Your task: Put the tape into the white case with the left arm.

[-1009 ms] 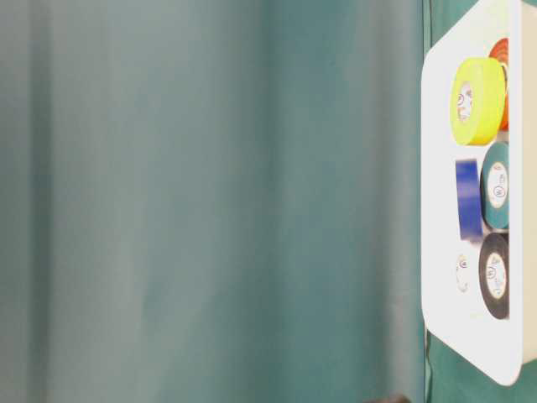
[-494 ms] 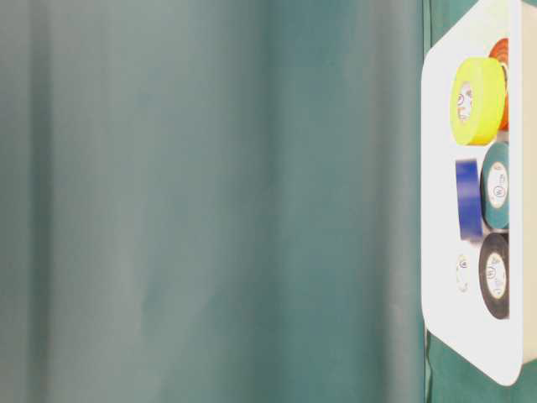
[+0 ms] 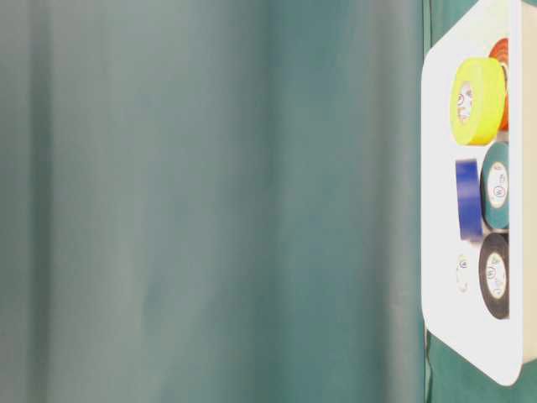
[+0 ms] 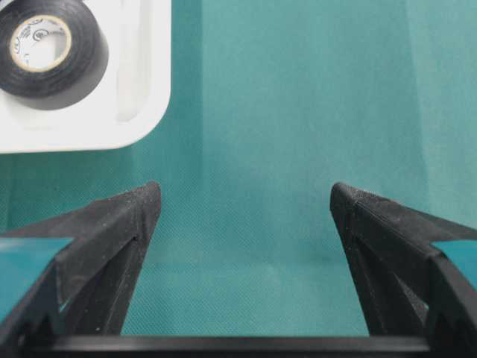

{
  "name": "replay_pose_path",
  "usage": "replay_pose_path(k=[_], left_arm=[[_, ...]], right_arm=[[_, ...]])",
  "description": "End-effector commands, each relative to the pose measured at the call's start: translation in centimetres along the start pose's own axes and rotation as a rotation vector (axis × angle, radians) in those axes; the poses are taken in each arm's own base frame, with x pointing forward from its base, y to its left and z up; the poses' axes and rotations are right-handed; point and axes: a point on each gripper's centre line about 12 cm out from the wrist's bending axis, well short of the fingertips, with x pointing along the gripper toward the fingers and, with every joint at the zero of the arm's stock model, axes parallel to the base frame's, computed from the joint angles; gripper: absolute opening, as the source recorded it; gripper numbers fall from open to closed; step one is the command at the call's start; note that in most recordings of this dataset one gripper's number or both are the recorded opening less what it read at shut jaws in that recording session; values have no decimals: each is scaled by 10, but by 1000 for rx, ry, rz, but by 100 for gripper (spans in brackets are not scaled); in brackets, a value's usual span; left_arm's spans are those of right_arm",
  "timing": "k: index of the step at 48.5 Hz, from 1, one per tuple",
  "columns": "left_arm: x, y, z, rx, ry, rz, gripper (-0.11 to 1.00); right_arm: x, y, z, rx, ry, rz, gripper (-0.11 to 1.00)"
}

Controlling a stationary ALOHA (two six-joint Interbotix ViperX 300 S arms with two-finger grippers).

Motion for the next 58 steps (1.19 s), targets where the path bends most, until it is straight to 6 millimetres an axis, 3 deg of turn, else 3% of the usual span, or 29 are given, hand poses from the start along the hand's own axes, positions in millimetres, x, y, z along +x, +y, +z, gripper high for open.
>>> replay_pose_path(k=[1,22,45,58], left_arm=[[-2,-1,8,2,-30,-4,99],[-26,-3,11,8,-123,-3,99],[-70,-4,-10,7,-270,6,99],[-82,-5,-23,6,-299,8,99]], right_arm=[[1,0,5,-2,-14,1,-9],[1,0,5,0,-14,1,-9],[1,0,5,-1,-15,-1,-9],[1,-1,5,2,-14,-5,-9]])
